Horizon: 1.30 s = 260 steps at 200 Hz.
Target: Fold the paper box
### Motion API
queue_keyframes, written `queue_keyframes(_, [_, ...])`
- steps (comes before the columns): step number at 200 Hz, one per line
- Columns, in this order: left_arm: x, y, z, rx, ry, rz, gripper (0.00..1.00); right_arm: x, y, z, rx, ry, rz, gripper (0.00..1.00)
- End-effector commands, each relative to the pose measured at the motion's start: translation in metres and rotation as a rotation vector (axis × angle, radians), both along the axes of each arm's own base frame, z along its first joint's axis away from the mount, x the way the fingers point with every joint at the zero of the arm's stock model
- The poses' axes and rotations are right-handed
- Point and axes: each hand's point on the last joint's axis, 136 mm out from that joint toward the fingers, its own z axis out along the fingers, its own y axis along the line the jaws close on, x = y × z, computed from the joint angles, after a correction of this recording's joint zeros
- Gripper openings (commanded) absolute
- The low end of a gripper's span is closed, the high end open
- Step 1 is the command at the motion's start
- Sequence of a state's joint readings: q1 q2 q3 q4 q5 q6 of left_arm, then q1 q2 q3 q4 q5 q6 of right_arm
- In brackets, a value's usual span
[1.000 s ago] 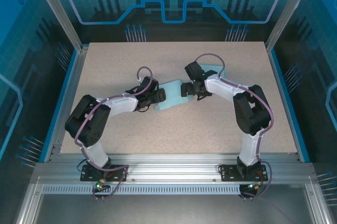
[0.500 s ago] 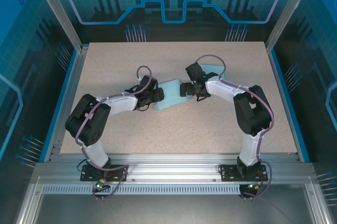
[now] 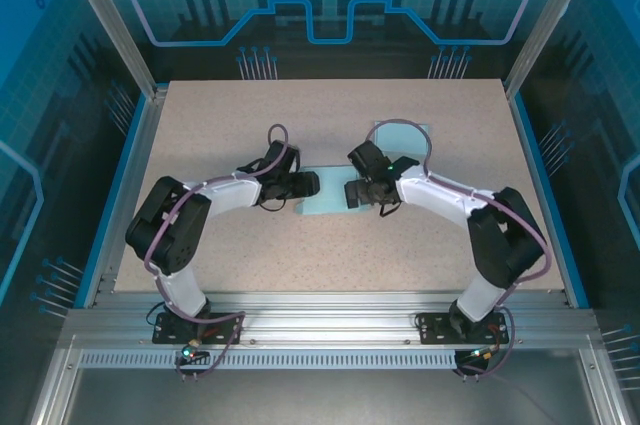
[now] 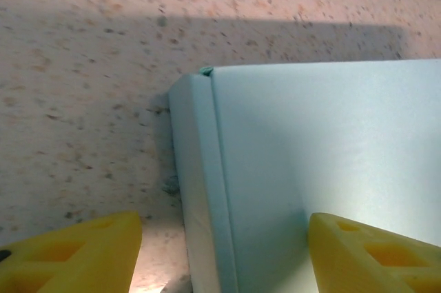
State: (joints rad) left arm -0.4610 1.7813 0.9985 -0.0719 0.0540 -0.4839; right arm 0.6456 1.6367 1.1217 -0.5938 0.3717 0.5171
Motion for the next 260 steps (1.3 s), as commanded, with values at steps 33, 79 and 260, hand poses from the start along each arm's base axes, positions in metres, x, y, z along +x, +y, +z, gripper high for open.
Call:
queue_keyframes(33, [-0.006, -0.008, 0.021, -0.025, 0.0, -0.053, 0.74, -0.037, 0.024, 0.044, -0.223, -0.2, 0.282, 0.98])
queue_keyframes(79, [-0.01, 0.043, 0.076, -0.035, -0.171, 0.168, 0.82, -0.05, 0.061, 0.031, -0.435, -0.279, 0.514, 0.9])
queue_keyframes(260, [-0.053, 0.113, 0.1, 0.075, -0.281, 0.33, 0.89, 0.009, 0.091, -0.031, -0.675, -0.345, 0.626, 0.74])
